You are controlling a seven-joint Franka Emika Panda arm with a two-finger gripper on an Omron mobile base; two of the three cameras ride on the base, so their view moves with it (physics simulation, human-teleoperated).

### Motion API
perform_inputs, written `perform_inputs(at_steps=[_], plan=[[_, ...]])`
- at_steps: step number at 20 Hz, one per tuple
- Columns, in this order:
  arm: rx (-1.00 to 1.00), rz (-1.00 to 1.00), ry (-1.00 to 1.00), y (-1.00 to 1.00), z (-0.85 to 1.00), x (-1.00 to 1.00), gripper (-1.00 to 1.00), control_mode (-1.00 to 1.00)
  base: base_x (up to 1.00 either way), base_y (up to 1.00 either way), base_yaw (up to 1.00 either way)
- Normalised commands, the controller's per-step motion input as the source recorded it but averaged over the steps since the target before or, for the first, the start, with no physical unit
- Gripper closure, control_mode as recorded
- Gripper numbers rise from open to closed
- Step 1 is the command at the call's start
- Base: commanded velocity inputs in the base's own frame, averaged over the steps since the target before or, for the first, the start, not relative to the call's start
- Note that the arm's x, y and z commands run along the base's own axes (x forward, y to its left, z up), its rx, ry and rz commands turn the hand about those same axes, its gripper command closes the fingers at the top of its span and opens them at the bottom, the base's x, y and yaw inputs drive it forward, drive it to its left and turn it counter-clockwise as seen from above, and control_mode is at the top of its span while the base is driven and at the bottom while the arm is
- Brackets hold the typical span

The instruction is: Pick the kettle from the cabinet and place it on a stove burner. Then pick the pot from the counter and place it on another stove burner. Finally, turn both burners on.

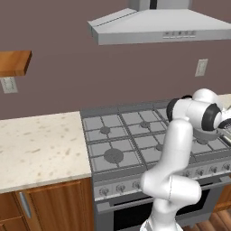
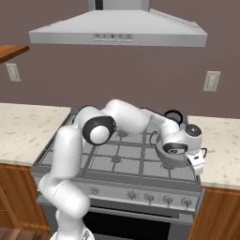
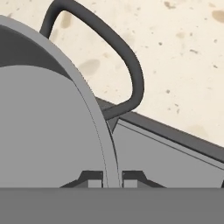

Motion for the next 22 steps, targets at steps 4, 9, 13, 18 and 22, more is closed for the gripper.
perform_inputs(at_steps=[4, 9, 13, 18, 22], plan=[[0.00, 0.00, 0.00, 0.08, 0.12, 0.00, 1.00, -1.00, 0.00, 0.00, 0.00], [0.00, 0.00, 0.00, 0.00, 0.06, -0.13, 1.00, -1.00, 0.00, 0.00, 0.00], [0.00, 0.00, 0.04, 0.02, 0.00, -0.28, 1.00, -1.00, 0.00, 0.00, 0.00], [0.00, 0.00, 0.03, 0.17, 0.00, -0.17, 1.00, -1.00, 0.00, 0.00, 0.00], [0.00, 0.00, 0.00, 0.20, 0.00, 0.00, 1.00, -1.00, 0.00, 0.00, 0.00]])
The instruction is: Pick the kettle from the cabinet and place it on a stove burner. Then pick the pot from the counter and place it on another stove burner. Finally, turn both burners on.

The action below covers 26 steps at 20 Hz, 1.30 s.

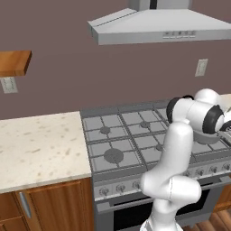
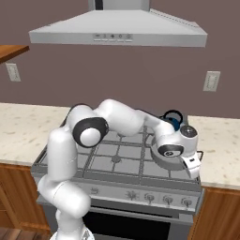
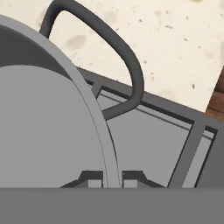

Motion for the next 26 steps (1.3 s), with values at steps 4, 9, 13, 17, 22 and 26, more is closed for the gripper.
perform_inputs(at_steps=[4, 9, 13, 17, 22, 26], plan=[[0.00, 0.00, 0.03, 0.07, 0.00, -0.01, 1.00, -1.00, 0.00, 0.00, 0.00], [0.00, 0.00, 0.05, 0.00, 0.00, -0.02, 1.00, -1.00, 0.00, 0.00, 0.00], [0.00, 0.00, 0.05, 0.00, -0.01, 0.00, 1.00, -1.00, 0.00, 0.00, 0.00], [0.00, 0.00, 0.09, 0.00, -0.05, 0.00, -1.00, -1.00, 0.00, 0.00, 0.00], [0.00, 0.00, 0.05, 0.00, 0.00, 0.00, -1.00, -1.00, 0.00, 0.00, 0.00], [0.00, 0.00, -0.01, 0.00, 0.16, -0.24, -1.00, -1.00, 0.00, 0.00, 0.00]])
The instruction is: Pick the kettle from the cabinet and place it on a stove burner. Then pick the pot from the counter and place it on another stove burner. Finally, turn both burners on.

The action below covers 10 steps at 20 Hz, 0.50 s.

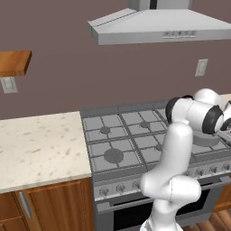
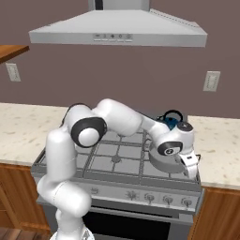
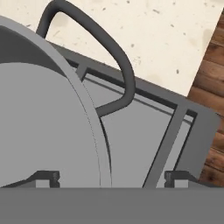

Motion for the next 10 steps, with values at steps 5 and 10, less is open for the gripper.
perform_inputs(at_steps=[5, 10], plan=[[0.00, 0.00, -0.08, 0.00, 0.44, -0.73, -1.00, -1.00, 0.00, 0.00, 0.00], [0.00, 0.00, -0.16, 0.06, 0.64, -0.70, -1.00, -1.00, 0.00, 0.00, 0.00]])
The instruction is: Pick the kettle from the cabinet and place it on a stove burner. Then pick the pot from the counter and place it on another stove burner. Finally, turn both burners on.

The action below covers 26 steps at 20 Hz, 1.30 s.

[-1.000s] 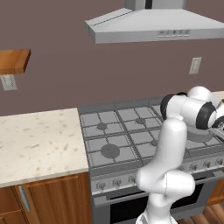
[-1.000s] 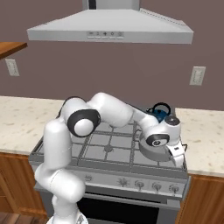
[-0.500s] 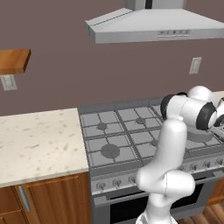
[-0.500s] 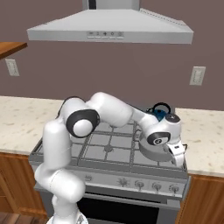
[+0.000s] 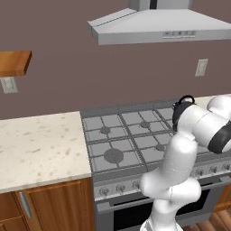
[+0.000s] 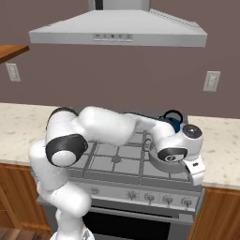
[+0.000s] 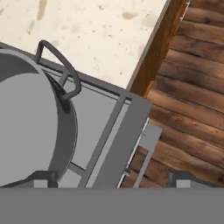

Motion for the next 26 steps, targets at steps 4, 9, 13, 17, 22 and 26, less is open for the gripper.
perform_inputs(at_steps=[4, 9, 13, 17, 22, 26], plan=[[-0.02, 0.07, -0.26, 0.20, 0.59, -0.60, -1.00, -1.00, 0.00, 0.00, 0.00], [-0.05, 0.35, -0.30, 0.26, 0.17, -0.57, -1.00, -1.00, 0.00, 0.00, 0.00], [-0.10, 0.49, -0.28, 0.23, 0.00, -0.66, -1.00, -1.00, 0.00, 0.00, 0.00], [-0.14, 0.48, -0.32, 0.11, 0.02, -0.59, -1.00, -1.00, 0.00, 0.00, 0.00], [-0.25, 0.41, -0.40, 0.20, 0.00, -0.51, -1.00, -1.00, 0.00, 0.00, 0.00], [-0.32, 0.35, -0.46, 0.30, 0.00, -0.25, -1.00, -1.00, 0.00, 0.00, 0.00]])
